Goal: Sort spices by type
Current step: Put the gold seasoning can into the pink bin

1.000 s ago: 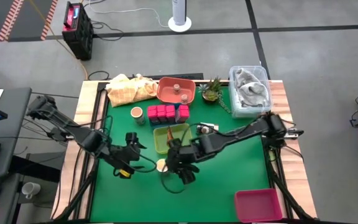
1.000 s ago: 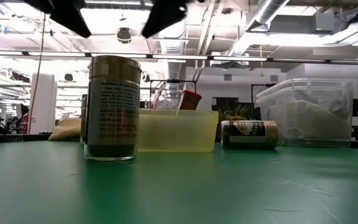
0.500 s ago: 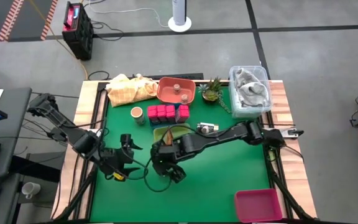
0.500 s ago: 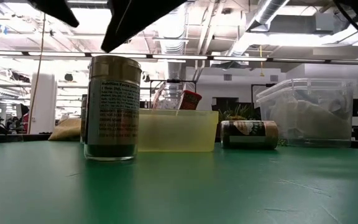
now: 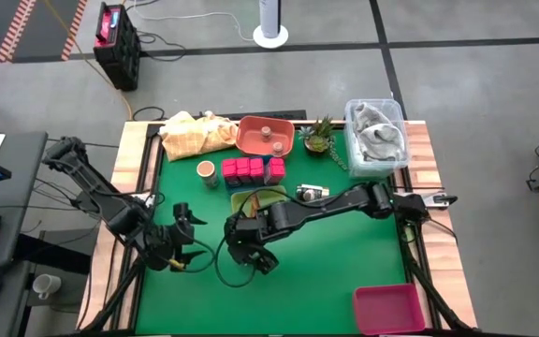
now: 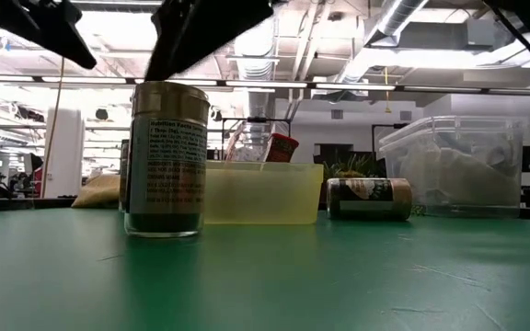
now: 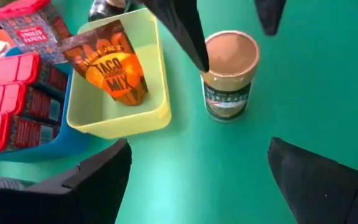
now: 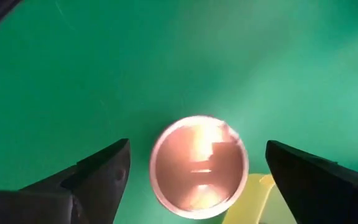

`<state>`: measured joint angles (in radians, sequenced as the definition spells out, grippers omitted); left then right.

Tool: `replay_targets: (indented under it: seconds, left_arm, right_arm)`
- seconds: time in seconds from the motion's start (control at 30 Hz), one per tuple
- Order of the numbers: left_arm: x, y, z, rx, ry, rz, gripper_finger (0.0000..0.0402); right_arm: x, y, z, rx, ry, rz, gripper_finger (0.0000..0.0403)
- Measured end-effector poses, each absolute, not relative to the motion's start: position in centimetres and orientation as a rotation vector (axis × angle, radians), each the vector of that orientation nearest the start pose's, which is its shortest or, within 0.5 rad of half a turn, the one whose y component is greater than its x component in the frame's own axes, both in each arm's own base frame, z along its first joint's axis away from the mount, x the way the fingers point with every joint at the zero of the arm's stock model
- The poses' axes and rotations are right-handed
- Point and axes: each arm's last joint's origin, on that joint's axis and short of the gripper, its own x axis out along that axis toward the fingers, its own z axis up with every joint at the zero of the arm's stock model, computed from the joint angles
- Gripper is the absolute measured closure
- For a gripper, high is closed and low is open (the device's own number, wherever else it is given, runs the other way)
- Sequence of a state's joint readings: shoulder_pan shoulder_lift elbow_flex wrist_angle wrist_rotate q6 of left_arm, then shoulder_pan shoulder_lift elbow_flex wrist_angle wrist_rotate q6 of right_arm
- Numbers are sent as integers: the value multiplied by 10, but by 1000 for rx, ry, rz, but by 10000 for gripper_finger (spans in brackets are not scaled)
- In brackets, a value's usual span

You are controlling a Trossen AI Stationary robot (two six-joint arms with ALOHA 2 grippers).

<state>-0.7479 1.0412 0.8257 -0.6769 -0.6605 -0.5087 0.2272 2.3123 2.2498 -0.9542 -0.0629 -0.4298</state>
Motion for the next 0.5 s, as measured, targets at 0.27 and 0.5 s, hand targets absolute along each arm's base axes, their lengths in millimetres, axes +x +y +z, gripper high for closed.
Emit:
replay_targets:
  seconds: [0.27,0.5]
  left_arm:
    - [150,-114,275,47,626,105,43]
    - [150,-113,277,26,610,121,43]
  right_arm:
    - [488,114,245,-485,979,519,3]
    - [498,112,225,-487,986,527,6]
